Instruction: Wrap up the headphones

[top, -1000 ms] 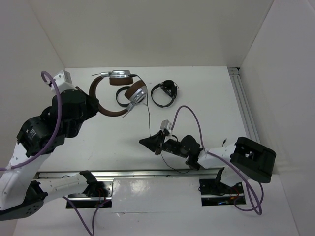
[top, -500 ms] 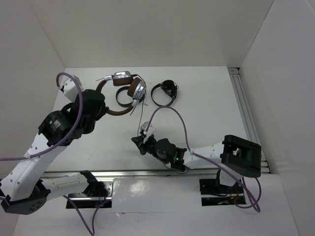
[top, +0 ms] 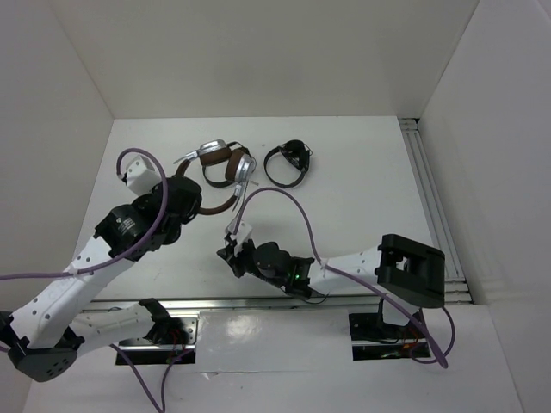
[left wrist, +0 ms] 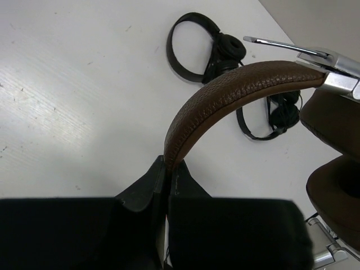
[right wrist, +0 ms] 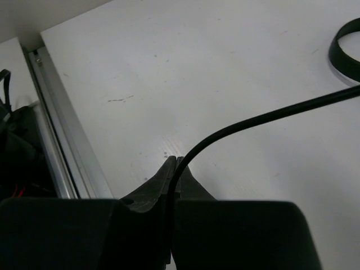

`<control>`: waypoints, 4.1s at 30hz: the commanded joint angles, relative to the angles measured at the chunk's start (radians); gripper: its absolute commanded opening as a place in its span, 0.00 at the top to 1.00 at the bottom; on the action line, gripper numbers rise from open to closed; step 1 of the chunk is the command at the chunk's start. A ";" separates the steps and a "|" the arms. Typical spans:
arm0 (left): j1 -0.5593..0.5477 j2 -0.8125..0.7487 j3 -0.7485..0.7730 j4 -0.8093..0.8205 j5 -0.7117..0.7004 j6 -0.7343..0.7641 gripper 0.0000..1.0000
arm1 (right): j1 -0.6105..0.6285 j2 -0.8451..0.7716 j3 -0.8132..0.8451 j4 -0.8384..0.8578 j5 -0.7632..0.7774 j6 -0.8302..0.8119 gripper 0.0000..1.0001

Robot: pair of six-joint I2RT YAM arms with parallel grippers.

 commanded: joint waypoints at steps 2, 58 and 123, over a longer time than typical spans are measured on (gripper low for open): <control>0.004 -0.064 -0.071 0.081 -0.100 -0.155 1.00 | 0.022 -0.058 0.030 0.005 -0.102 -0.010 0.99; 0.324 -0.097 0.186 0.089 0.152 0.347 1.00 | 0.108 -0.557 -0.075 -0.526 0.319 -0.195 1.00; 0.297 -0.152 -0.011 0.397 0.417 0.072 1.00 | -0.083 0.002 -0.013 0.251 -0.395 -0.078 1.00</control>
